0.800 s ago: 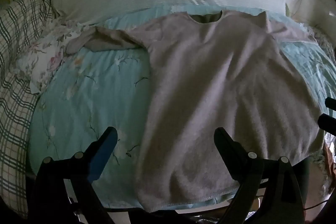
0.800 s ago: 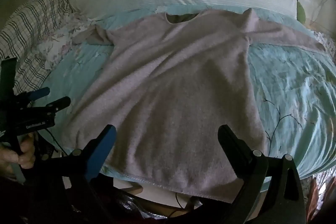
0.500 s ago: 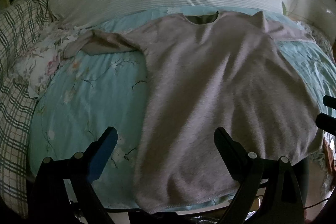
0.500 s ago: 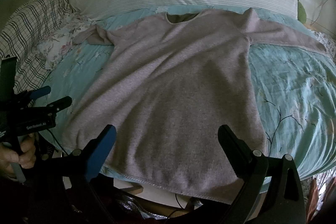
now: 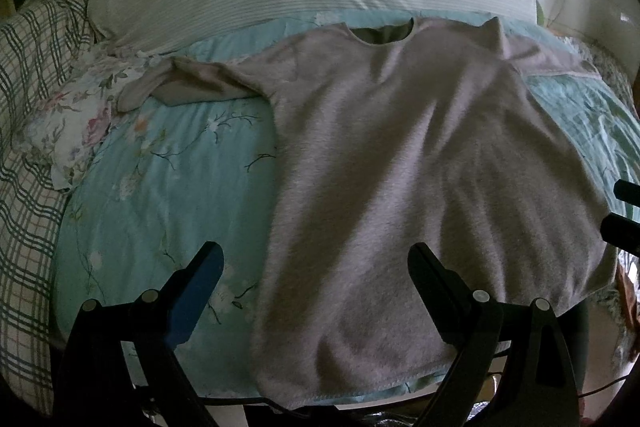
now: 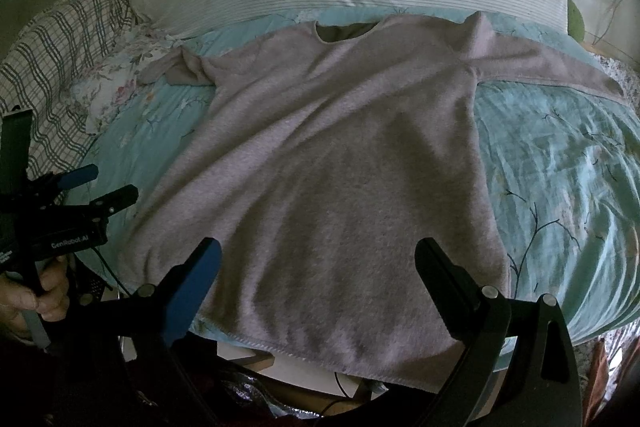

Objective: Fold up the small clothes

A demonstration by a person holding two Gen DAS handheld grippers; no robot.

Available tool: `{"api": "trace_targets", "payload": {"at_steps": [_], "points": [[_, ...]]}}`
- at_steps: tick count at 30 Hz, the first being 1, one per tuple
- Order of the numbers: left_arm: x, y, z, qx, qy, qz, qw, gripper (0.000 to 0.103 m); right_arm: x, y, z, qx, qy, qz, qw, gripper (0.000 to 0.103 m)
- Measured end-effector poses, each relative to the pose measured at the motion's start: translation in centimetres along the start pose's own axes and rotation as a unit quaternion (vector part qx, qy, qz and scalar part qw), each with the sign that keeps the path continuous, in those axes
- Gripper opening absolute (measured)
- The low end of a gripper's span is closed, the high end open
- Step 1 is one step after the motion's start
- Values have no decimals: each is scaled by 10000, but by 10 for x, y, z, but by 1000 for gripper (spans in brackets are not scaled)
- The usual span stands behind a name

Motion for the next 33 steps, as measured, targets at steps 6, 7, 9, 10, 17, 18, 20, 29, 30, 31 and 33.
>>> {"api": "trace_targets", "payload": {"at_steps": [6,7,9,10,17,18,20,29,30,31,33], "points": [[0,-3,-1,0,-20,17,10000,94,-1,-3,0,-76,-62,-35,9999,97],[-1,-4,-2,6,-18,19,10000,94,-1,-2,0,-117,-77,-60,9999,97],[-2,-5,-2,1,-29,43,10000,94,-2,-2,1,-180,-97,-98,9997,97],[-2,-5,-2,-1,-36,51,10000,94,-3,-2,0,-195,-104,-113,9997,97],[-3,-7,-3,-39,-71,105,9999,94,-5,-8,-6,-75,-75,-46,9999,97],[-4,-7,-4,-42,-72,81,9999,94,-7,-6,-5,-173,-105,-148,9997,97],[-4,-9,-4,-70,-102,162,9998,94,-9,-6,-6,-197,-120,-172,9996,97],[-13,-15,-8,-157,-177,211,9995,95,-15,-13,-13,-181,-160,-116,9996,97],[-15,-16,-9,-161,-178,209,9995,95,-16,-14,-14,-200,-165,-134,9996,97],[-16,-17,-10,-145,-167,189,9996,95,-18,-15,-16,-199,-167,-175,9995,97],[-19,-21,-10,-157,-154,215,9995,95,-20,-18,-21,-193,-228,-171,9994,97]]}}
Point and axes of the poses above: each gripper's, at about its wrist camera, not at the fingertips, and y roughly against the way its jaws point, z to its left, x to its underside, the point moved 9 cm from there along -y, roughly the way its jaws point, and after that the axes turned 9 degrees about z, right-handed, at the moved point
